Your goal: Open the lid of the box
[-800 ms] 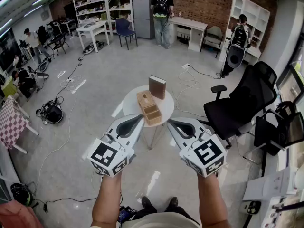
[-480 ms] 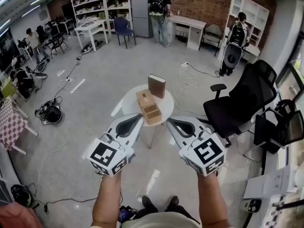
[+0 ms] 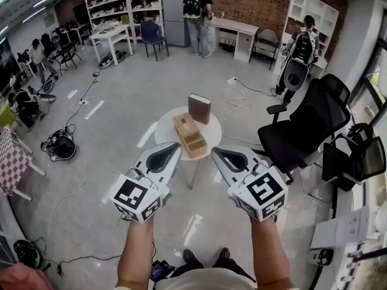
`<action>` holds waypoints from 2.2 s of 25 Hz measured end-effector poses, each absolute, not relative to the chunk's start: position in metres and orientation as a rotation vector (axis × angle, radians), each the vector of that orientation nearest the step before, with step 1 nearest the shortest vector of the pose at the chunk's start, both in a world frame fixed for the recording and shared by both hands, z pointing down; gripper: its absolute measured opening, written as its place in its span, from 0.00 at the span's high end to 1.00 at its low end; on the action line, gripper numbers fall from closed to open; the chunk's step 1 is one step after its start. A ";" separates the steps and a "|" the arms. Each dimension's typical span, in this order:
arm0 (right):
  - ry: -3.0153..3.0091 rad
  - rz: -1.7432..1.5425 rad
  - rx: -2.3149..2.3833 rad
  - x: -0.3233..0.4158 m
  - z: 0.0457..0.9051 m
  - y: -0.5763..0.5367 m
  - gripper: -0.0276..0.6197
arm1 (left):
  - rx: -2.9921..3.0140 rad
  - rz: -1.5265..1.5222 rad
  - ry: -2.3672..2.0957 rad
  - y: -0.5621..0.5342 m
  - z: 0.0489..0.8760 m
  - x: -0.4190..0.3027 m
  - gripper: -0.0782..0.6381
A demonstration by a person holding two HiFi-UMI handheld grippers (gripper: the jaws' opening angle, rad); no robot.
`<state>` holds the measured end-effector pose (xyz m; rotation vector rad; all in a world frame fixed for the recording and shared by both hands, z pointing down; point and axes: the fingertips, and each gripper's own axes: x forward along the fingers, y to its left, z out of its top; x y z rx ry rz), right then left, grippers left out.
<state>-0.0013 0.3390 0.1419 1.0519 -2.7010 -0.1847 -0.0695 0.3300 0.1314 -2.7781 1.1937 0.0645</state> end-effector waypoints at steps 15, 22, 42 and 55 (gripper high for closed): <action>-2.754 -0.126 1.015 -0.024 0.151 0.295 0.97 | -2.785 0.068 1.234 0.291 0.143 -0.095 0.87; -2.801 -0.104 0.941 -0.024 0.157 0.245 0.97 | -2.757 0.008 1.340 0.249 0.149 -0.096 0.87; -2.912 -0.089 0.704 0.041 0.169 0.108 0.97 | -2.623 -0.065 1.565 0.125 0.163 -0.028 0.87; -2.892 -0.021 0.756 0.080 0.190 0.057 0.97 | -2.671 -0.079 1.520 0.065 0.179 0.009 0.87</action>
